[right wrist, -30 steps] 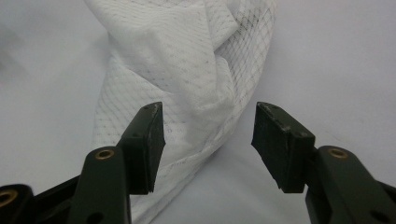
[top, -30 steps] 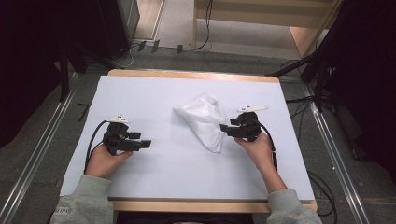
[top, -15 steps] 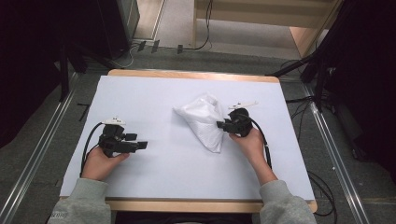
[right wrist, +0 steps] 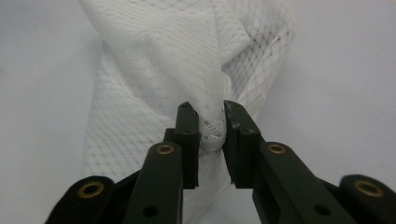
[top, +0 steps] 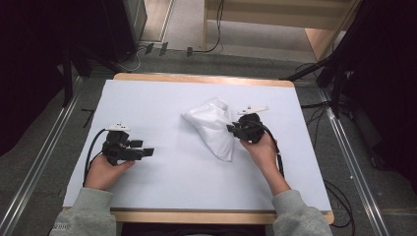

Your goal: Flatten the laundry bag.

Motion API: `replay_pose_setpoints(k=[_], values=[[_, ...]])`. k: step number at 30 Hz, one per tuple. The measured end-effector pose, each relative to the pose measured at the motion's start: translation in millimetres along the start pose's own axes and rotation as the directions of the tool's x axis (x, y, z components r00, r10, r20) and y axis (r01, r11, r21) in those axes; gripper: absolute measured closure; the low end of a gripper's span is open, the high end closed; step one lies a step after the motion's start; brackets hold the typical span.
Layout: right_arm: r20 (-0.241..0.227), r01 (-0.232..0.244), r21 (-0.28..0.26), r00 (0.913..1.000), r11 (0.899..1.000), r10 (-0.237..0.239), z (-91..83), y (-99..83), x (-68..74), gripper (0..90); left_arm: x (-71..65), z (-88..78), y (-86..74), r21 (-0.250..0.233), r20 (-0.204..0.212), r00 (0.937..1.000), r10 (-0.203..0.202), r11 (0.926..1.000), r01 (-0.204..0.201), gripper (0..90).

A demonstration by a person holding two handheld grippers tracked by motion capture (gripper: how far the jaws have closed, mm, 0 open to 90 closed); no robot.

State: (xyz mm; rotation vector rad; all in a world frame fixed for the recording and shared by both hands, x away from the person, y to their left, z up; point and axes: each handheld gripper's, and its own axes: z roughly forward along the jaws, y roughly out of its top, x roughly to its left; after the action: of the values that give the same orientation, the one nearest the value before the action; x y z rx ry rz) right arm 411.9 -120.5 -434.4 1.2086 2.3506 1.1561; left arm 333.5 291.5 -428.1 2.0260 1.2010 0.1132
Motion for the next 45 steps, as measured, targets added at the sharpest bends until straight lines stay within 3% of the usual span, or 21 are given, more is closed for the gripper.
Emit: replay_pose_setpoints(k=[11, 13, 22, 32, 37, 45], values=[[-0.091, 0.028, -0.042, 0.9954, 0.999, -0.031, -8.5, 10.0, 23.4, 86.9, 2.7, -4.0, 1.1, 0.000, 0.001, 0.9999, -0.014, 0.9999, 0.014, 34.9], [-0.127, 0.041, -0.045, 0.9908, 0.998, -0.047, -9.0, 11.1, 34.6, 86.9, 3.6, -5.4, 1.2, 0.000, 0.001, 0.9998, -0.020, 0.9998, 0.020, 35.3], [-0.192, 0.091, -0.022, 0.9769, 0.996, -0.093, -1.2, 8.8, 64.0, 86.8, 4.5, -6.7, 1.1, -0.008, -0.005, 0.9997, -0.022, 0.9997, 0.022, 35.5], [-0.258, 0.137, -0.003, 0.9569, 0.991, -0.133, 11.1, 4.3, 89.1, 86.7, 4.5, -6.7, 1.5, -0.010, -0.004, 0.9998, -0.022, 0.9997, 0.022, 35.5], [-0.297, 0.145, 0.022, 0.9457, 0.989, -0.132, 18.4, 1.0, 100.7, 86.2, 4.0, -6.0, 2.1, -0.011, -0.004, 0.9999, -0.016, 0.9998, 0.016, 35.5], [-0.322, 0.175, 0.058, 0.9352, 0.983, -0.147, 26.1, -4.5, 113.2, 83.2, 3.6, -5.5, 3.8, -0.019, 0.000, 0.9999, -0.011, 0.9998, 0.011, 35.5]])
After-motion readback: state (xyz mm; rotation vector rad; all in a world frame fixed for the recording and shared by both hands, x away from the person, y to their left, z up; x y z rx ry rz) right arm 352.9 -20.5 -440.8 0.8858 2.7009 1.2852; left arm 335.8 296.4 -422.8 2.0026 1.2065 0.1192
